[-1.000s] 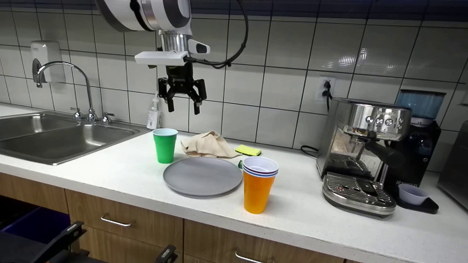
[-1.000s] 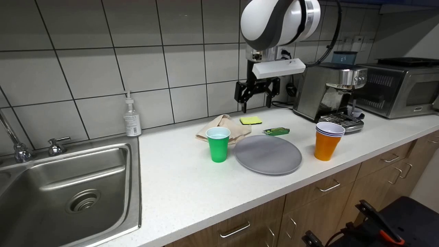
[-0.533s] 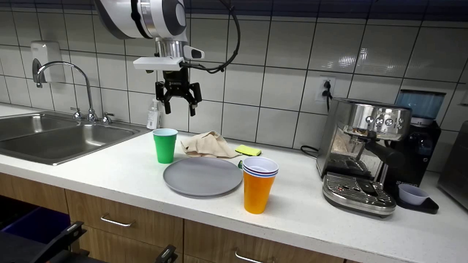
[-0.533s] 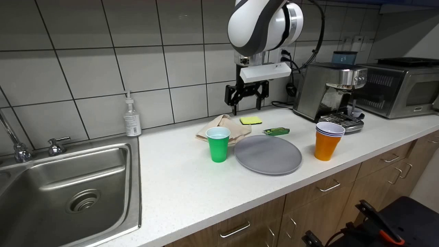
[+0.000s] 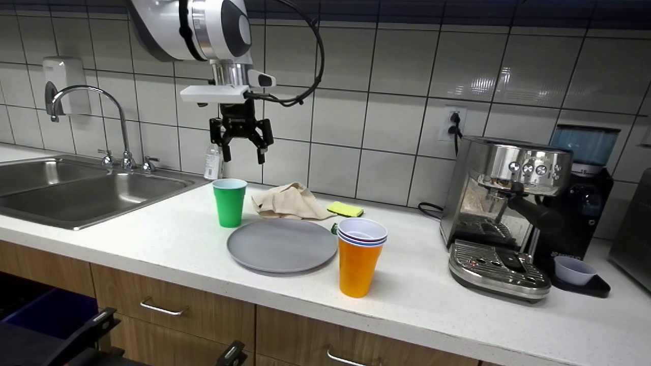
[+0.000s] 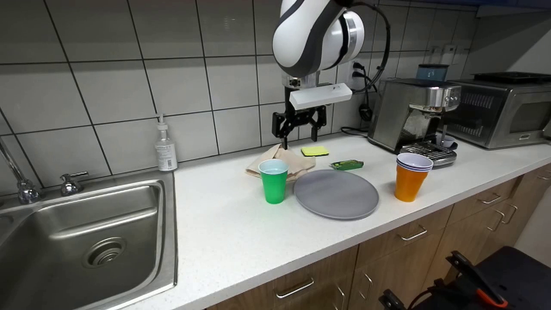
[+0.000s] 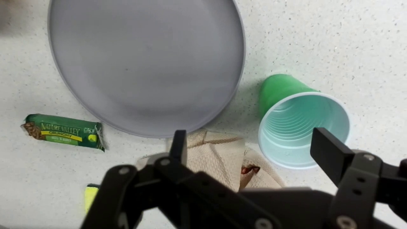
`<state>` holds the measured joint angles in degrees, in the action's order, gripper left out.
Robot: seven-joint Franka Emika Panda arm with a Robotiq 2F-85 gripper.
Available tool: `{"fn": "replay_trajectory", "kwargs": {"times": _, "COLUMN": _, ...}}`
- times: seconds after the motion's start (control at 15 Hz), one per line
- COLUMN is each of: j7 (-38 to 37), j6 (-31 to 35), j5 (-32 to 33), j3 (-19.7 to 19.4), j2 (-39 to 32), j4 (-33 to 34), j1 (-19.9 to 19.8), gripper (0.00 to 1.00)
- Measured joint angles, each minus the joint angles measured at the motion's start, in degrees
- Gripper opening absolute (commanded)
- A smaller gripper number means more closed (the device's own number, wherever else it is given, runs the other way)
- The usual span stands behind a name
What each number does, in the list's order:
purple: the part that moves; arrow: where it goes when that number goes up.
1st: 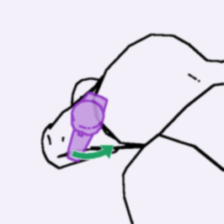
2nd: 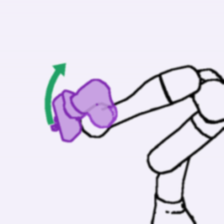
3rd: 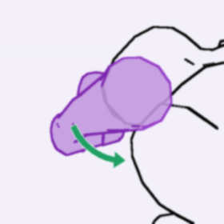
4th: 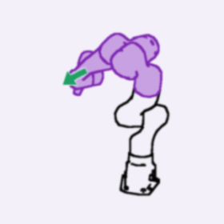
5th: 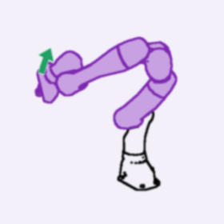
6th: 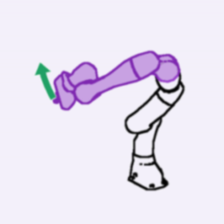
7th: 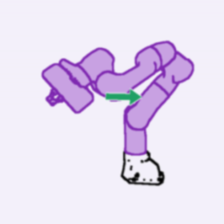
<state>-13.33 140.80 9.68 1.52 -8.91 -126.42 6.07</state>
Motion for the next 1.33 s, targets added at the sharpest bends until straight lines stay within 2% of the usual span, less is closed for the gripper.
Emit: {"fn": "replay_trajectory", "kwargs": {"times": 1.33, "j7": -0.02, "j6": -0.4, "j5": 0.07, "j3": 0.0, "j2": -10.71, "j4": 7.11, "j1": 1.32, "gripper": 1.0}}
